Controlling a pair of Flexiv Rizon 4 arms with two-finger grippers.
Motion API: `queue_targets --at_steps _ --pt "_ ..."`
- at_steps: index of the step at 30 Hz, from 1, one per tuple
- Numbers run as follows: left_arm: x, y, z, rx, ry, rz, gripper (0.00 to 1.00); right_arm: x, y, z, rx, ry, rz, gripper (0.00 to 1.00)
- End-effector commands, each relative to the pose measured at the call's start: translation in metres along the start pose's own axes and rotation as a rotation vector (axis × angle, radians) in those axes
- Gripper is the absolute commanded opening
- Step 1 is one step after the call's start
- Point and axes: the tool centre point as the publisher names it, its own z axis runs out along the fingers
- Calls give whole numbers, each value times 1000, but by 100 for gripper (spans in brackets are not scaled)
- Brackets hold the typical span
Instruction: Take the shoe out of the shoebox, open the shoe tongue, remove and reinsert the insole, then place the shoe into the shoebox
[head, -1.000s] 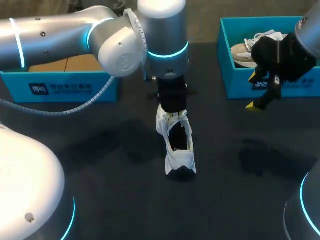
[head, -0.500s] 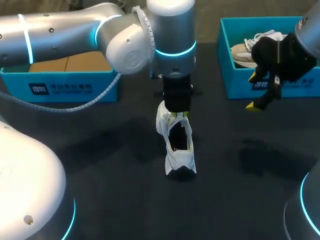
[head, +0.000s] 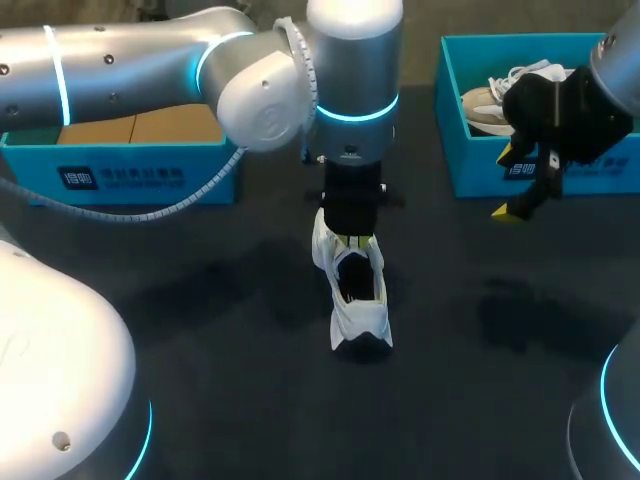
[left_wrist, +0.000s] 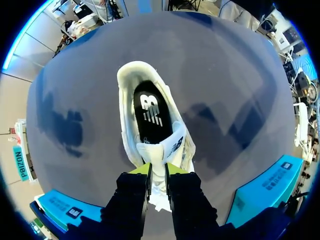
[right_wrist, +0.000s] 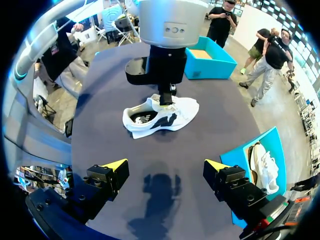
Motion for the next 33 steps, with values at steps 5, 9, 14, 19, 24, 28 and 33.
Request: queue_targets --at_steps 5,9,14,19,24,28,33 --pt "2 -8 -3 -8 2 15 21 0 1 1 3 -1 1 100" --pt "-1 -14 3 8 10 21 20 0 1 1 3 -1 1 100" --pt "-2 -18 6 1 14 -4 22 0 1 1 3 -1 1 100" --pt "2 -21 -11 -32 -3 -86 27 0 1 1 3 -1 1 100" --pt "3 -23 -15 -55 -9 -148 26 0 1 1 3 -1 1 100" --pt "0 -26 -4 -27 -8 -174 25 0 1 1 3 -1 1 100" --pt "-2 -32 13 -7 1 -192 24 0 1 1 3 -1 1 100"
